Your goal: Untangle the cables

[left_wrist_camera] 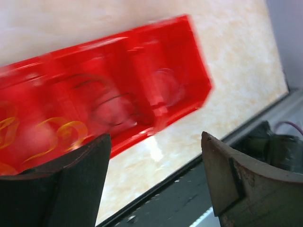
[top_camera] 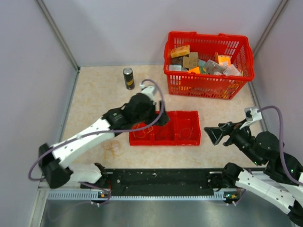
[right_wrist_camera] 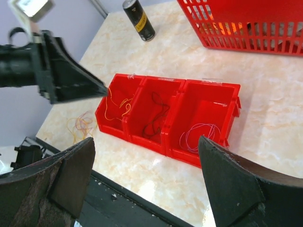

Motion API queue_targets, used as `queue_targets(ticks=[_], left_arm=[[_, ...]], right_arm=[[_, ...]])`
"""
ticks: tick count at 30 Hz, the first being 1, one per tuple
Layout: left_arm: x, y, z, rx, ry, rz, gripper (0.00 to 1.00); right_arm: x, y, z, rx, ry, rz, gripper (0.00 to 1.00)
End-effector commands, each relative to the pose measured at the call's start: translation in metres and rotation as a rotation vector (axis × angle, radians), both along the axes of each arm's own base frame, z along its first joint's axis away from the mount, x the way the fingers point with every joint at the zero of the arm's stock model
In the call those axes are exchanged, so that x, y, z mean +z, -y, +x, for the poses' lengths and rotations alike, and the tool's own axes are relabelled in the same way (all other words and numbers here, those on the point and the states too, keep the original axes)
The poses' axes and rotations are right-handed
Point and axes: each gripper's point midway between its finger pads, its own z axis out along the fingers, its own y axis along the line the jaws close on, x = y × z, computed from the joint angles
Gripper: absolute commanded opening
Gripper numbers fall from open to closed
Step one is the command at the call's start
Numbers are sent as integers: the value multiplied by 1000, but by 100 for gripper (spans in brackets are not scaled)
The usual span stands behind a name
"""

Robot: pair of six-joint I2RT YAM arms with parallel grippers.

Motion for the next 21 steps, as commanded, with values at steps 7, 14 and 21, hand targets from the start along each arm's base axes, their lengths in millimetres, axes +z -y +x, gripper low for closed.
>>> queue_targets(ticks=[7,14,21], left_arm=[[-55,-261,-23,772,-40,172,77],[-109,-296,-59,1110,-286,184,77],[-119,-320,-59,1379,-374,53,90]], right_arm=[[-22,-59,15,151,-78,-93,88],[-29,-92,17,246,-128,-89,87],[-34,-95,7,280,-159,-46,86]])
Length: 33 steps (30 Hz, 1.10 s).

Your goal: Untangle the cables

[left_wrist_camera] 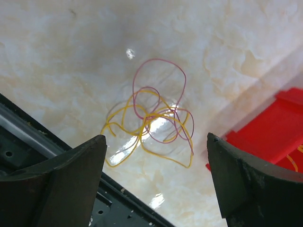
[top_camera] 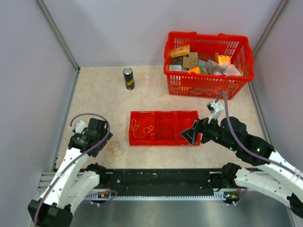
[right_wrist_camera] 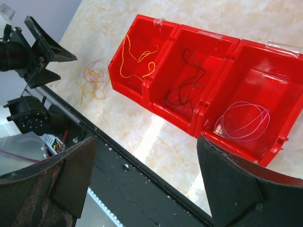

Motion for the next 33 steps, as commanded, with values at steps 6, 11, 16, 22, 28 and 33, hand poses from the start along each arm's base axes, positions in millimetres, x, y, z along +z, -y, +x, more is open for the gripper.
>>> queue_targets(ticks=[6,11,16,22,28,33], left_arm=[[-6,-13,14,292,39,-195,84],[-22,-6,23,266,22,-254,63],[-39,0,16,242,21,-280,65],[-47,0,9,246,28,-287,48],[-42,-5,21,241,51,-256,37],[-39,-1,24,213,75,-270,0]], right_arm=[[11,3,-11,12,16,112,86],[14,7,-13,10,26,122,86],[11,10,-12,-3,31,120,86],[7,6,-10,3,18,106,86],[4,3,-10,7,5,108,86],[-2,0,-10,9,-13,112,86]])
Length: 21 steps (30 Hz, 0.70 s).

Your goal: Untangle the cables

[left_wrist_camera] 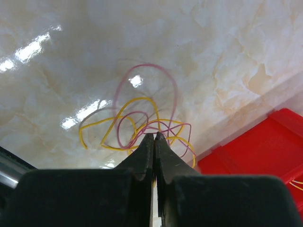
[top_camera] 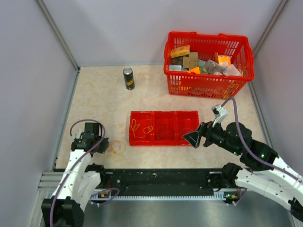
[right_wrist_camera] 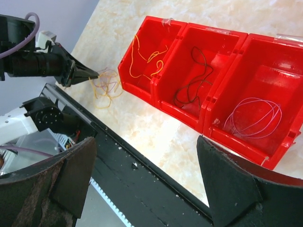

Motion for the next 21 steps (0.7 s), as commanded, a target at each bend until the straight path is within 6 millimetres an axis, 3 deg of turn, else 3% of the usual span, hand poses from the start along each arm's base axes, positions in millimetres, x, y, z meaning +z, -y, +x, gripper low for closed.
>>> queue_targets(ticks=[1,5,7,10,16,19,21], left_arm=[[17,-2,15,-4,95,12,0],[55,-11,18,-17,193,71,0],[96,-17,25,-68,299,144,0],[184,-20,29,-114,507,213,0],[357,16,18,-241,1040,124,0],[403,24,3,-263,1151,94,0],[416,20,-2,-246,1160,111,0]], right_arm=[[-1,-8,3,6,-8,26,86],[-14,-25,5,54,-46,2,85],[-17,-42,5,111,-63,7,85],[-17,-75,1,205,-68,-9,85],[8,-164,-11,412,-30,-33,87],[30,-194,-8,471,27,14,88],[52,-205,3,461,91,30,90]])
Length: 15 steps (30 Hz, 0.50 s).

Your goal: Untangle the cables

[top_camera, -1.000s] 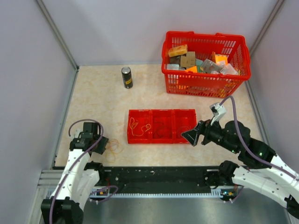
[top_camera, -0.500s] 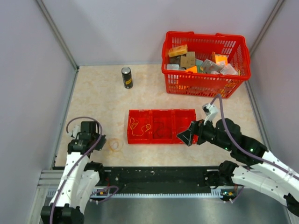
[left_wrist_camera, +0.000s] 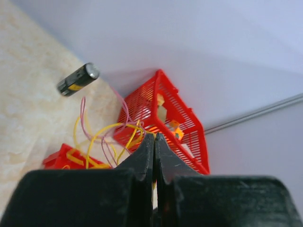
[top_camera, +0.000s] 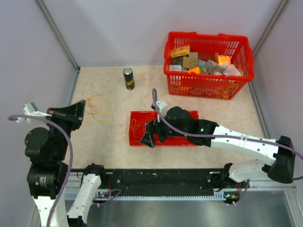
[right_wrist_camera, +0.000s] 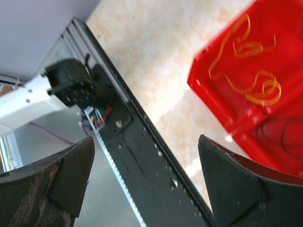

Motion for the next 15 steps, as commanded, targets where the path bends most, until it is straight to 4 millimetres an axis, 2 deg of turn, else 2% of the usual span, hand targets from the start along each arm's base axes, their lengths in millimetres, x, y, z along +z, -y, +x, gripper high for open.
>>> queue_targets(ticks=[1,3,7,13,15], left_arm=[[46,7,-9,-47,103,25,0],[53,12,-9,-73,111,48,0],[51,26,-5,-156,96,68,0],[36,40,-6,-243,59,59,0],[34,42,-9,-253,60,55,0]], right_arm=[[94,-40,15,60,194,217,91],[123,-49,24,62,263,252,92],[156,-72,42,84,309,334,93],[185,-115,55,126,286,432,86],[187,-125,62,101,267,443,81]])
